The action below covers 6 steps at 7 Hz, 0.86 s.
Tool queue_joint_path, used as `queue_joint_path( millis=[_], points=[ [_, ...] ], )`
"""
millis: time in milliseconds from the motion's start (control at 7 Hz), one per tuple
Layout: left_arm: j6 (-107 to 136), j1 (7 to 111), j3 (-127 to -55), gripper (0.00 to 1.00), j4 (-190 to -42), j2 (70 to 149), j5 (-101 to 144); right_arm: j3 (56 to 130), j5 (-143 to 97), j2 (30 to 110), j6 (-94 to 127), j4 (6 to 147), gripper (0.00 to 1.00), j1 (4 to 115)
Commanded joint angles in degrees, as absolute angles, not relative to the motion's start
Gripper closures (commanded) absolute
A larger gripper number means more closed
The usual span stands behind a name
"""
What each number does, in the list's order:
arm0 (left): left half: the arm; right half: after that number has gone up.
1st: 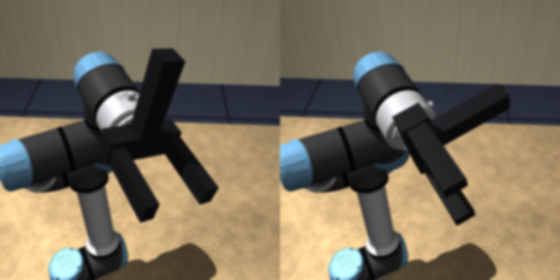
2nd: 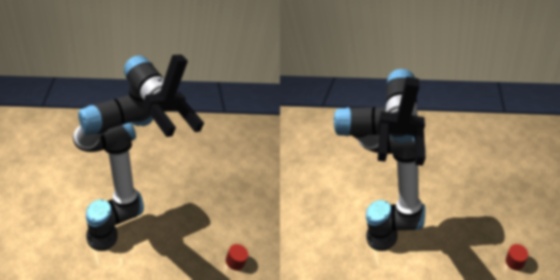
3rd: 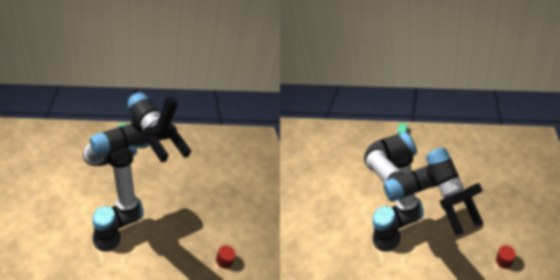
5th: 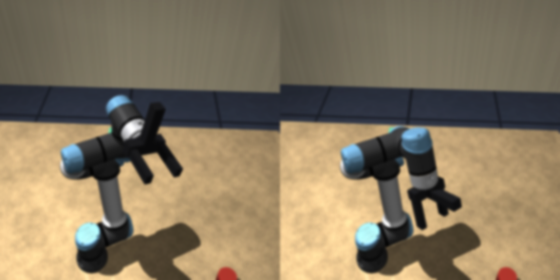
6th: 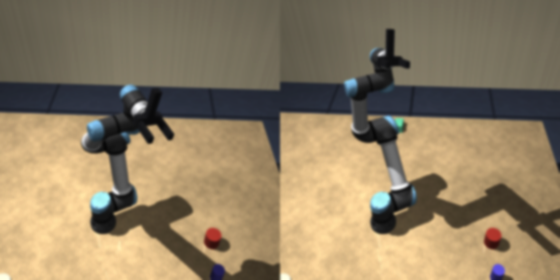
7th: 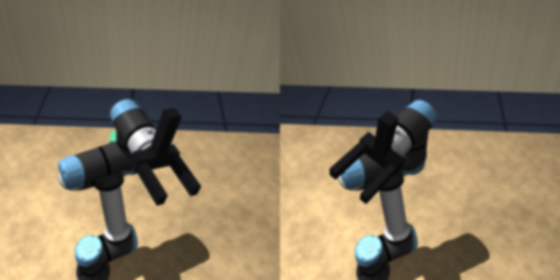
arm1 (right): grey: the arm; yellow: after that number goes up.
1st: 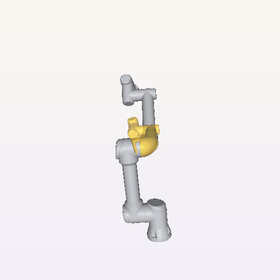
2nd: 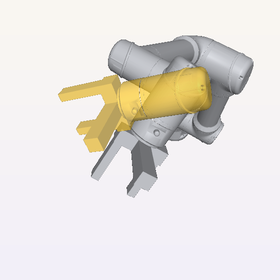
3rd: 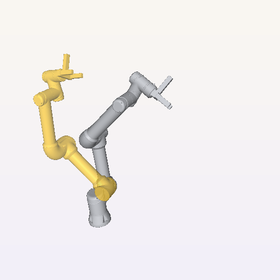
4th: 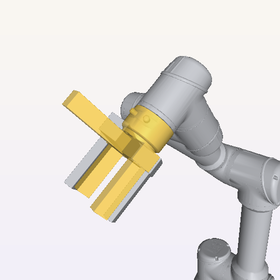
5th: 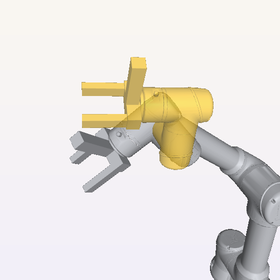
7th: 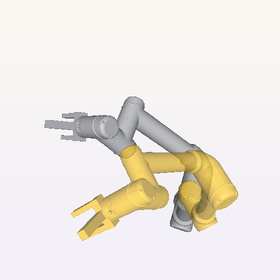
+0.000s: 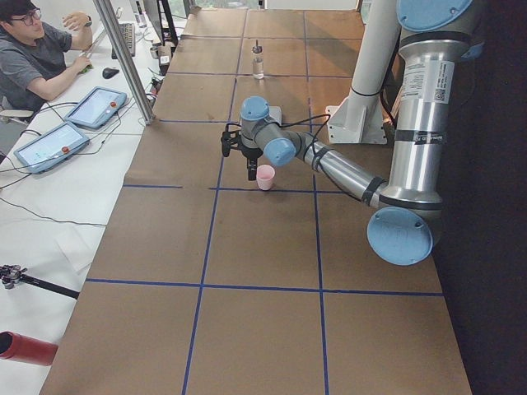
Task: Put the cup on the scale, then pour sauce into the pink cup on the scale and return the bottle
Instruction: 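Lower the left gripper to the pink cup and grasp its rim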
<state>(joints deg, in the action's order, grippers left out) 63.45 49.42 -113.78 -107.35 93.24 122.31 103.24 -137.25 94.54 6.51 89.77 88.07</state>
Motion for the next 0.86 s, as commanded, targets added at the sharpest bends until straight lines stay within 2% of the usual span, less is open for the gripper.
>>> queue_joint_path(
  millis=[0, 714],
  points=[
    [70.1, 43.0, -113.8, 0.00, -107.5, 93.2, 118.6, 102.9, -137.0, 94.7, 6.3, 89.6, 0.00, 88.1],
    [69.6, 42.5, -109.7, 0.03, -108.5, 92.0, 118.6, 103.3, -137.5, 94.4, 6.9, 89.7, 0.00, 88.1]
  ],
)
